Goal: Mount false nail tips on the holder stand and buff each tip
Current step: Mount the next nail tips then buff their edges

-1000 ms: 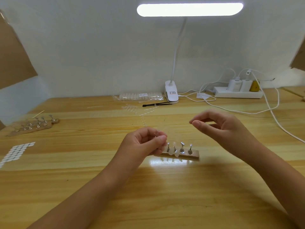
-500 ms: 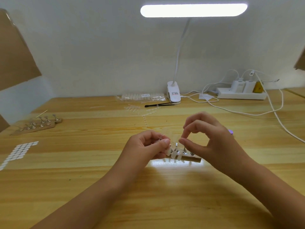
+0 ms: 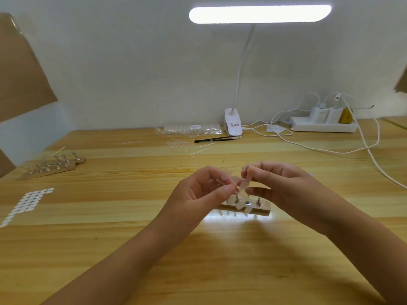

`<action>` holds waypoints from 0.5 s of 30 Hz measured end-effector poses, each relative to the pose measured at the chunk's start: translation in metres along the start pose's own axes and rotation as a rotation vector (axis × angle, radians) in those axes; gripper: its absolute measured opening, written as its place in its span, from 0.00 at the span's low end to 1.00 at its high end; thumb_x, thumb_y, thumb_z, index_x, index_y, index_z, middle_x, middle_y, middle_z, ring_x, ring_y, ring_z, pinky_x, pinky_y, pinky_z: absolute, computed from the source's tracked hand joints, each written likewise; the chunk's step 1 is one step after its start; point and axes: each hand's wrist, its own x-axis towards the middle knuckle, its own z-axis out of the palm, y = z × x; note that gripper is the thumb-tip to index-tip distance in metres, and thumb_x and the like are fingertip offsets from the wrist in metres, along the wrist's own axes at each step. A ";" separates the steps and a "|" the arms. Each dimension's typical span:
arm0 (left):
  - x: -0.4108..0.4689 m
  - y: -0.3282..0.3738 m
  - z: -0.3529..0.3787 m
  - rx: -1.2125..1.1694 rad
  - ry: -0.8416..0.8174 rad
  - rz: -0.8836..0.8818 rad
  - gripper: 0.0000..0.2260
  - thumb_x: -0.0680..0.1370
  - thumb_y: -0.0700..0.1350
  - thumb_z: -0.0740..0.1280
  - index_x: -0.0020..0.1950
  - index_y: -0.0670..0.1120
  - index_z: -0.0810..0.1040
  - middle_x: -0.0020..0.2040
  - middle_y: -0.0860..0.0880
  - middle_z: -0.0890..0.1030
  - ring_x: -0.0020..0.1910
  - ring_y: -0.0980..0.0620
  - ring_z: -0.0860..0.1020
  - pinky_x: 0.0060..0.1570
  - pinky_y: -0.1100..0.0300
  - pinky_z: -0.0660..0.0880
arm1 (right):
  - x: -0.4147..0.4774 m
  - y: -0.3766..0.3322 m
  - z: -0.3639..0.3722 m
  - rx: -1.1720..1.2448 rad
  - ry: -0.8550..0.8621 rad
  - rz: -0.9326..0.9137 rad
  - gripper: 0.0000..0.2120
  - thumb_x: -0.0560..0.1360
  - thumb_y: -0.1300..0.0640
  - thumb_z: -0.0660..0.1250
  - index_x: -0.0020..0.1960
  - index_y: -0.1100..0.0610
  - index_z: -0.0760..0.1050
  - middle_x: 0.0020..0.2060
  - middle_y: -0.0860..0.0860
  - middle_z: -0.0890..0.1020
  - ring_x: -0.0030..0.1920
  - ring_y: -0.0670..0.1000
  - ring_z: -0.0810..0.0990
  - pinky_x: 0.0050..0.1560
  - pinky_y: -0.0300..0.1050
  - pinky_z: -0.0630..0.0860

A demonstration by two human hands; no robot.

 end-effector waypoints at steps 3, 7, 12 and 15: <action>-0.001 -0.002 0.000 -0.035 -0.005 -0.041 0.03 0.75 0.44 0.69 0.43 0.52 0.81 0.43 0.45 0.83 0.47 0.50 0.80 0.54 0.60 0.78 | -0.001 -0.001 -0.001 -0.098 0.003 -0.010 0.17 0.73 0.47 0.66 0.52 0.60 0.79 0.46 0.51 0.85 0.51 0.49 0.83 0.56 0.43 0.78; 0.002 -0.002 -0.002 -0.181 -0.020 -0.145 0.02 0.74 0.44 0.69 0.43 0.47 0.82 0.48 0.39 0.82 0.47 0.47 0.81 0.53 0.56 0.79 | 0.000 0.004 0.005 -0.404 0.179 -0.199 0.11 0.72 0.48 0.69 0.46 0.56 0.79 0.42 0.49 0.84 0.46 0.45 0.83 0.49 0.41 0.78; 0.007 -0.005 -0.004 -0.419 0.008 -0.288 0.05 0.73 0.44 0.70 0.46 0.44 0.80 0.48 0.39 0.83 0.47 0.46 0.83 0.51 0.57 0.81 | 0.001 0.008 0.006 -0.681 0.234 -0.507 0.10 0.72 0.50 0.69 0.45 0.56 0.81 0.43 0.47 0.80 0.45 0.49 0.80 0.46 0.38 0.78; 0.008 -0.004 -0.006 -0.466 0.033 -0.307 0.05 0.73 0.44 0.71 0.46 0.44 0.80 0.46 0.40 0.81 0.45 0.46 0.82 0.50 0.57 0.81 | 0.002 0.007 0.001 -0.704 0.217 -0.531 0.12 0.72 0.48 0.69 0.48 0.55 0.82 0.45 0.47 0.80 0.47 0.49 0.80 0.46 0.40 0.78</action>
